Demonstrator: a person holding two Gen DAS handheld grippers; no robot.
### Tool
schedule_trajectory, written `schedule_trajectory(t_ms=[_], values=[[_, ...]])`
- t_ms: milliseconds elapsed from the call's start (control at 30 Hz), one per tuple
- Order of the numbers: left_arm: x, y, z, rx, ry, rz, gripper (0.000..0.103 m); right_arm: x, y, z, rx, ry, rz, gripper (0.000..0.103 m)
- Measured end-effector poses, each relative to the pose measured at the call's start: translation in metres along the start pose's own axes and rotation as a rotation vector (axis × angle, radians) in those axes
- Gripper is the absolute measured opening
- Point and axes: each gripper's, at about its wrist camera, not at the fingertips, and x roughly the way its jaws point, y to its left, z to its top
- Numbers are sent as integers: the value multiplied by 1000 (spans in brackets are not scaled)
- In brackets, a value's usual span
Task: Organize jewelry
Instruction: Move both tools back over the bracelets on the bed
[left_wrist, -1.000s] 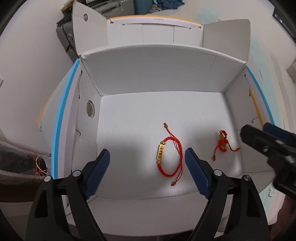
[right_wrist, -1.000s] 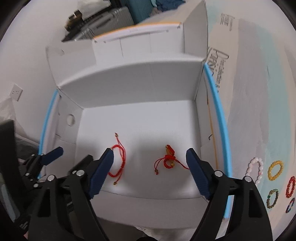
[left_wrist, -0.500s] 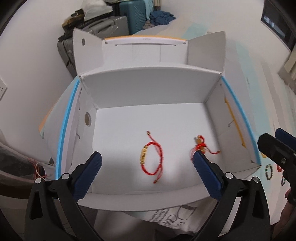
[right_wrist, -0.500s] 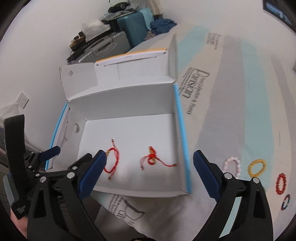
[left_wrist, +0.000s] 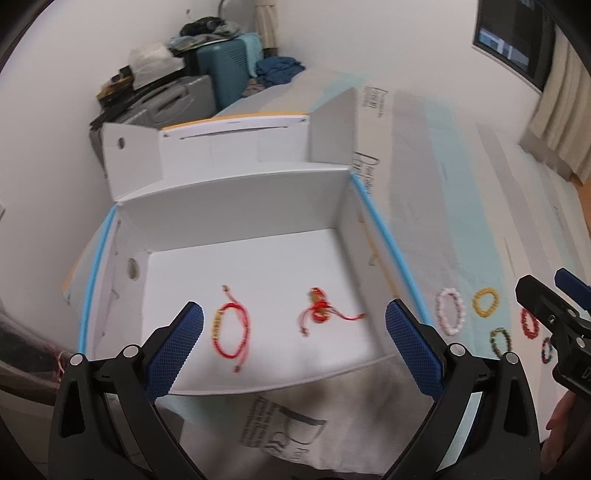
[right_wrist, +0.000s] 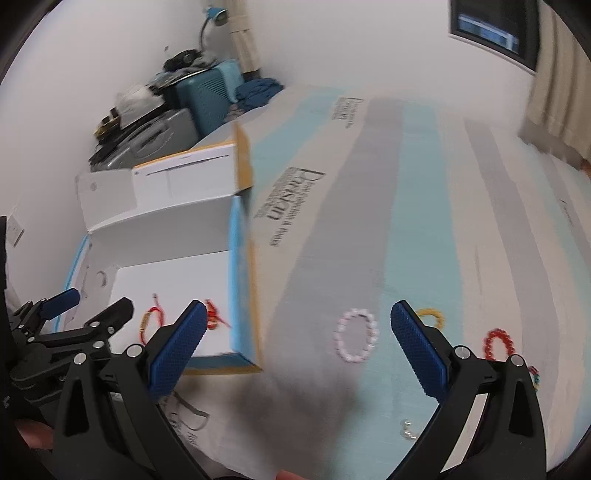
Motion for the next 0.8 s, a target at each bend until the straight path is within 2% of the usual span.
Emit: schedule_trajectory(t_ms=[533, 800], values=[[-2, -116, -16, 125, -7, -109, 97, -39, -119, -37, 96, -28, -136, 96], [23, -182, -25, 224, 17, -148, 97, -38, -188, -58, 154, -1, -200, 96]])
